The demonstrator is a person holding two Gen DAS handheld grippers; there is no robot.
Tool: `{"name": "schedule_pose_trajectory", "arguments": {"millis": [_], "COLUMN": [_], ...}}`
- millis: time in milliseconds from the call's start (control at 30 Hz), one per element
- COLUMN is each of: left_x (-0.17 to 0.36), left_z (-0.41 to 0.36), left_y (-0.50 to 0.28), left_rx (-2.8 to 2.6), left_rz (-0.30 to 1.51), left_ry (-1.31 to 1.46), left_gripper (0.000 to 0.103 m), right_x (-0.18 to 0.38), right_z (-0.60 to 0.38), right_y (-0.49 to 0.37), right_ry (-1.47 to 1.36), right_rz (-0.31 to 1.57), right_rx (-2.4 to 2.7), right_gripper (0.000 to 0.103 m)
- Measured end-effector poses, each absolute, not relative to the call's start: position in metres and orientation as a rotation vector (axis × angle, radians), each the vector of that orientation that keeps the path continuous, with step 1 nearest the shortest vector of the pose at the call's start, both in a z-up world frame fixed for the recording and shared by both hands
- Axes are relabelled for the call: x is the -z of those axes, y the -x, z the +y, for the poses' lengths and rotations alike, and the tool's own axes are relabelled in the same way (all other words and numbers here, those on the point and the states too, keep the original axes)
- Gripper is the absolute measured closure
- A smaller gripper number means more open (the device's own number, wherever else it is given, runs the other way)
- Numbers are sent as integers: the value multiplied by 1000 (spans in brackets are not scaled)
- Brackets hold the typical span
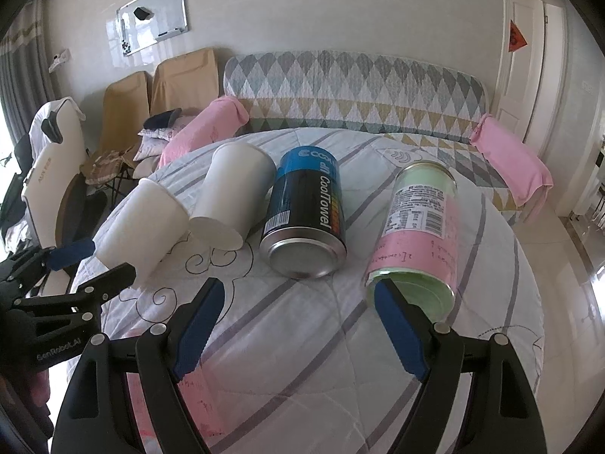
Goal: Flip cup upright
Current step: 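Lift the white cup with the left gripper and rotate it rim-up, then lower the upright white cup onto the table with the left gripper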
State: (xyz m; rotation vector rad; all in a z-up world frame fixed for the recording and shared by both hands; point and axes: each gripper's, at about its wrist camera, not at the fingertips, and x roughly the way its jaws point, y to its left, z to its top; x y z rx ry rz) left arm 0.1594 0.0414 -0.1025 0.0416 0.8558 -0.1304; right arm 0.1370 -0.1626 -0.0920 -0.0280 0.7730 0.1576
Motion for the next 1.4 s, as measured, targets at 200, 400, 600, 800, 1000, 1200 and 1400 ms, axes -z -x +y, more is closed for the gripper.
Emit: {"name": "schedule_pose_trajectory", "arguments": {"millis": [200,400,600,800,1000,1200,1400], "left_x": [96,109,114,98,90,96,103], "left_z": [42,28,23,26,29,33,34], "left_y": [-190,-223,-233,-217,-190,-162,-138], "left_rx": [100,101,81,83,61,89,131], "left_rz": [897,973,967,823,676,613,563], "left_ry": [-52,-164,-182,-164,-162,-134,-115], "left_gripper": [18,17,33,33,33,33,33], "right_x": [89,90,91,91,90,88,72], "right_z": [-163,-166,-165,-164,-162,-162,-161], "right_y": [-134,-137,-147,-150,-150,-147,-139], "right_ry": [31,32,35,39,35,43,17], "right_rz": [765,769,771,773,768,762,702], "right_rx": [-153,-153,-162,-171,-166,-157,-187], "right_gripper": [20,20,20,20,20,20,20]}}
